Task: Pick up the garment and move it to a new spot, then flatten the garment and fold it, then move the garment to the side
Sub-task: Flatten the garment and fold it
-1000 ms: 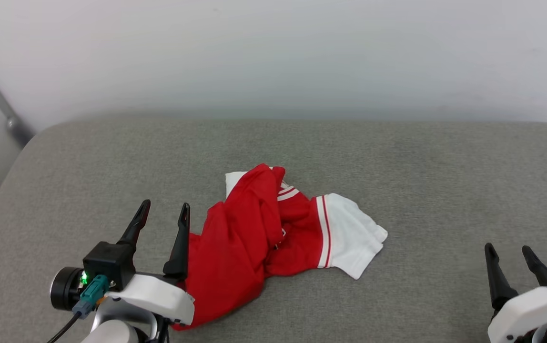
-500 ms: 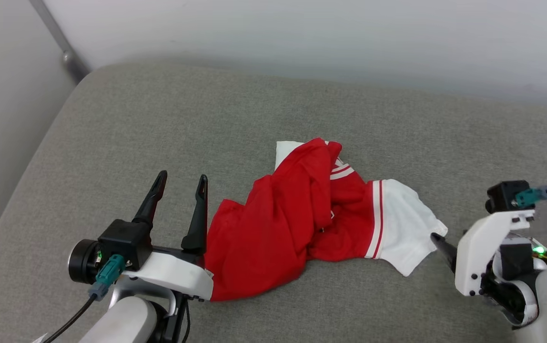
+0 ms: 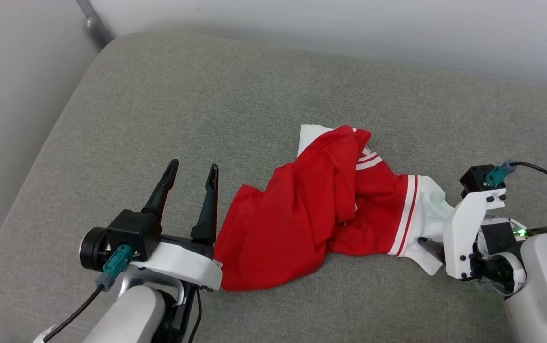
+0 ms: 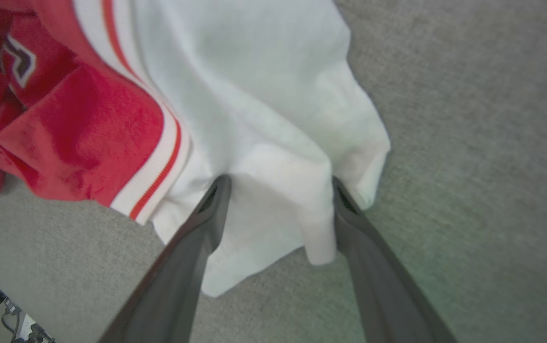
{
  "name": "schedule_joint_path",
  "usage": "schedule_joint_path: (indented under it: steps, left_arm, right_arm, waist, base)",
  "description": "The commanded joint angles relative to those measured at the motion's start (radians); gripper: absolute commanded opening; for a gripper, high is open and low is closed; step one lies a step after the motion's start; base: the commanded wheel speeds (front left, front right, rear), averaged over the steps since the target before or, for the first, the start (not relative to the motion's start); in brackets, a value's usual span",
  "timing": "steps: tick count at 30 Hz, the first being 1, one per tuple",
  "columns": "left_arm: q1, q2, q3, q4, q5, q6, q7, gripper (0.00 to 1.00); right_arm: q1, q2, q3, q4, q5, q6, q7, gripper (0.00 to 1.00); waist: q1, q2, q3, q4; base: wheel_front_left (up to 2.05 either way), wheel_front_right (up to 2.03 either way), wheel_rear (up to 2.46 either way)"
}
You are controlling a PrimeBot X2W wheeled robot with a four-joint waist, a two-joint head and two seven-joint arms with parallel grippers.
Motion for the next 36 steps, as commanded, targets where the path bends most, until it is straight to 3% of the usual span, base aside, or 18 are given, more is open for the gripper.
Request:
schedule_joint_path:
  steps: [1, 2, 4, 19, 26, 34, 35, 36]
  left_arm:
    - [-0.006, -0.003, 0.009, 0.004, 0.010, -0.007, -0.003, 1.00]
    - [-0.003, -0.005, 0.015, 0.008, 0.015, -0.010, -0.003, 1.00]
    - [0.006, -0.008, 0.025, 0.013, 0.020, -0.015, -0.003, 1.00]
    - [0.074, 0.007, 0.062, 0.032, 0.034, -0.024, -0.002, 1.00]
    - [0.097, 0.025, 0.066, 0.014, 0.028, -0.011, 0.012, 1.00]
    - [0.122, 0.047, 0.068, -0.010, 0.023, 0.001, 0.038, 1.00]
    - [0.124, 0.049, 0.068, -0.012, 0.022, 0.003, 0.041, 1.00]
    - [0.125, 0.051, 0.069, -0.014, 0.021, 0.005, 0.044, 1.00]
  right_arm:
    - [0.042, 0.011, 0.017, 0.064, 0.013, -0.001, 0.025, 0.95]
    - [0.043, 0.011, 0.023, 0.076, 0.017, -0.001, 0.028, 0.48]
    - [0.040, 0.015, 0.035, 0.087, 0.031, -0.001, 0.023, 0.00]
    - [-0.005, -0.106, 0.060, -0.130, 0.032, -0.001, -0.094, 0.00]
    - [0.155, -0.130, -0.128, -0.252, -0.012, -0.001, -0.069, 0.00]
    - [0.353, -0.025, -0.346, -0.173, -0.059, -0.001, -0.115, 0.00]
    - [0.364, -0.019, -0.351, -0.156, -0.072, -0.001, -0.139, 0.25]
    - [0.369, -0.005, -0.359, -0.134, -0.072, -0.001, -0.171, 0.95]
  waist:
    - [0.0000, 0.0000, -0.001, 0.000]
    - [0.0000, 0.0000, -0.002, -0.001]
    - [0.0000, 0.0000, -0.010, -0.007]
    - [0.0000, 0.0000, -0.105, -0.119]
    - [0.0000, 0.0000, -0.132, -0.187]
    - [0.0000, 0.0000, -0.140, -0.224]
    - [0.0000, 0.0000, -0.140, -0.226]
    - [0.0000, 0.0000, -0.139, -0.227]
  base:
    - [0.00, 0.00, 0.00]
    - [0.00, 0.00, 0.00]
    - [0.00, 0.00, 0.00]
    - [0.00, 0.00, 0.00]
    - [0.00, 0.00, 0.00]
    - [0.00, 0.00, 0.00]
    - [0.00, 0.00, 0.00]
    - [0.00, 0.00, 0.00]
